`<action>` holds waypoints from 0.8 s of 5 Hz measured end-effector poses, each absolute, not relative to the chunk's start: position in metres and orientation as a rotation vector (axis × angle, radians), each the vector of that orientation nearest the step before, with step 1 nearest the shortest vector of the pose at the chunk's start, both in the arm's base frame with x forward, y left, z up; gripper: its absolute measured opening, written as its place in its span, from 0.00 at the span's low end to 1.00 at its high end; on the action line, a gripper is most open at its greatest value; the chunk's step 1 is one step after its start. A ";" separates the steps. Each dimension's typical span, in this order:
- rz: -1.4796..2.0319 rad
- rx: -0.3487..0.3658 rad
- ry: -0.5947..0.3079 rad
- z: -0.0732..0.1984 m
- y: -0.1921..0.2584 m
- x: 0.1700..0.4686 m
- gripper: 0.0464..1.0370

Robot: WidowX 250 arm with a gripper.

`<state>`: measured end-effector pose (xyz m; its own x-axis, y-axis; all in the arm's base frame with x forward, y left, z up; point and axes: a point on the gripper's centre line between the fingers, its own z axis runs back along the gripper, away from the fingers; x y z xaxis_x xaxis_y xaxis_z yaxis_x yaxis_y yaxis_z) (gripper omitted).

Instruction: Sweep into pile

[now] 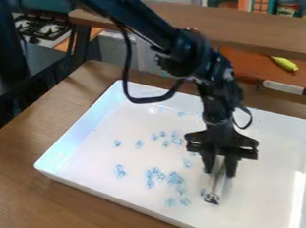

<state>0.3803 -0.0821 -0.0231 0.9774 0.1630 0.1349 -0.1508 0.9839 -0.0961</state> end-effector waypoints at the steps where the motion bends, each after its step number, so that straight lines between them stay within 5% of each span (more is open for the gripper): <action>1: 0.152 -0.077 -0.143 -0.023 -0.063 0.381 0.34; 4: 0.129 -0.017 -0.075 -0.026 0.025 0.379 0.34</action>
